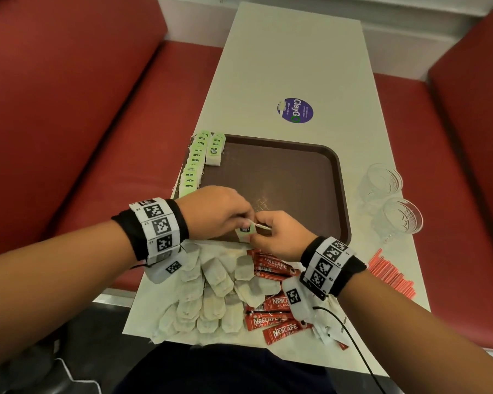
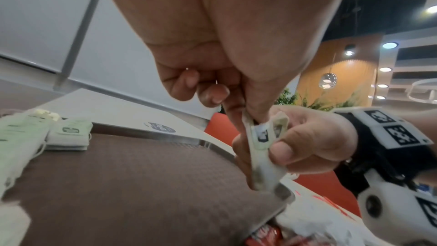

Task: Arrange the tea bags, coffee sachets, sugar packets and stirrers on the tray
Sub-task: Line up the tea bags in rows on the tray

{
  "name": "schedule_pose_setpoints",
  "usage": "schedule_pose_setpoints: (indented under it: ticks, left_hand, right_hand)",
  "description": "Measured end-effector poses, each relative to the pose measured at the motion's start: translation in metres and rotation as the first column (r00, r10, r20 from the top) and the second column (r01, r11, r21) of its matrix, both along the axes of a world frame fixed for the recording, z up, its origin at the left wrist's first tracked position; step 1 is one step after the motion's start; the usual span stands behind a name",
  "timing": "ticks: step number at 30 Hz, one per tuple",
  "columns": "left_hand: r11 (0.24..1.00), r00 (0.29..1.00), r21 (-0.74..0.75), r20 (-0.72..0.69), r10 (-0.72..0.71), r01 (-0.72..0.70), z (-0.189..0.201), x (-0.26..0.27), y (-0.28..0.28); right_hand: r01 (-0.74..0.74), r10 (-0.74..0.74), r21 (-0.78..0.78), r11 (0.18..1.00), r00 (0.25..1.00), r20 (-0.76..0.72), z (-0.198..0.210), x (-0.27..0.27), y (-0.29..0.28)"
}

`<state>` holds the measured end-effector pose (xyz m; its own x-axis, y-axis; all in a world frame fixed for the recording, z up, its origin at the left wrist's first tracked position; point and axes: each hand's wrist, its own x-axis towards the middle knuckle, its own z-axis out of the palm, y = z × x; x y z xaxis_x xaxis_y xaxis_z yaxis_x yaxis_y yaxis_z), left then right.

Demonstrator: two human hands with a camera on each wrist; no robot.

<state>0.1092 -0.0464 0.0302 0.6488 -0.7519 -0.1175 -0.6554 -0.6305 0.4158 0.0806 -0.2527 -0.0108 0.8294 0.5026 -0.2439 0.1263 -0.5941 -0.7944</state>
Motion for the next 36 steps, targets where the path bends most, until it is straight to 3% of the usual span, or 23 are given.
schedule_pose_setpoints:
  ticks: [5,9,14,18,21,25,27,31,36]
  left_hand:
    - [0.982,0.990,-0.143,0.039,0.132,-0.125,0.003,0.007,0.014]
    - [0.881,0.929,-0.304,-0.194,0.315,-0.363,-0.004,0.008,0.025]
    - [0.862,0.879,-0.232,-0.283,0.383,-0.450,-0.019,0.018,0.030]
    - [0.794,0.808,-0.168,-0.212,0.549,-0.584,-0.027,0.051,0.037]
    - [0.712,0.715,-0.075,-0.118,0.689,-0.698,-0.036,0.087,0.047]
    - [0.548,0.544,-0.006,-0.132,0.828,-0.836,-0.049,0.130,0.056]
    - [0.499,0.494,0.025,-0.105,0.863,-0.866,-0.052,0.144,0.054]
    - [0.484,0.477,0.110,-0.088,0.875,-0.868,-0.057,0.162,0.046]
    - [0.512,0.520,0.223,-0.027,0.854,-0.829,-0.059,0.169,0.038]
  right_hand:
    - [0.030,-0.033,0.032,0.999,0.996,0.078,0.004,0.016,0.009]
    - [0.076,-0.086,0.116,0.990,0.993,0.077,0.007,0.025,0.015]
    - [0.130,-0.135,0.156,0.979,0.991,0.024,0.006,0.035,0.023]
    - [0.195,-0.196,0.148,0.970,0.981,-0.010,0.004,0.044,0.022]
    - [0.213,-0.207,0.176,0.961,0.977,-0.052,0.000,0.048,0.019]
    - [0.186,-0.183,0.125,0.975,0.982,-0.037,-0.005,0.053,0.016]
    - [0.158,-0.158,0.075,0.985,0.987,-0.016,-0.007,0.055,0.014]
    - [0.127,-0.127,0.043,0.991,0.992,-0.001,-0.007,0.055,0.009]
    - [0.153,-0.153,0.046,0.987,0.988,-0.002,-0.005,0.056,0.003]
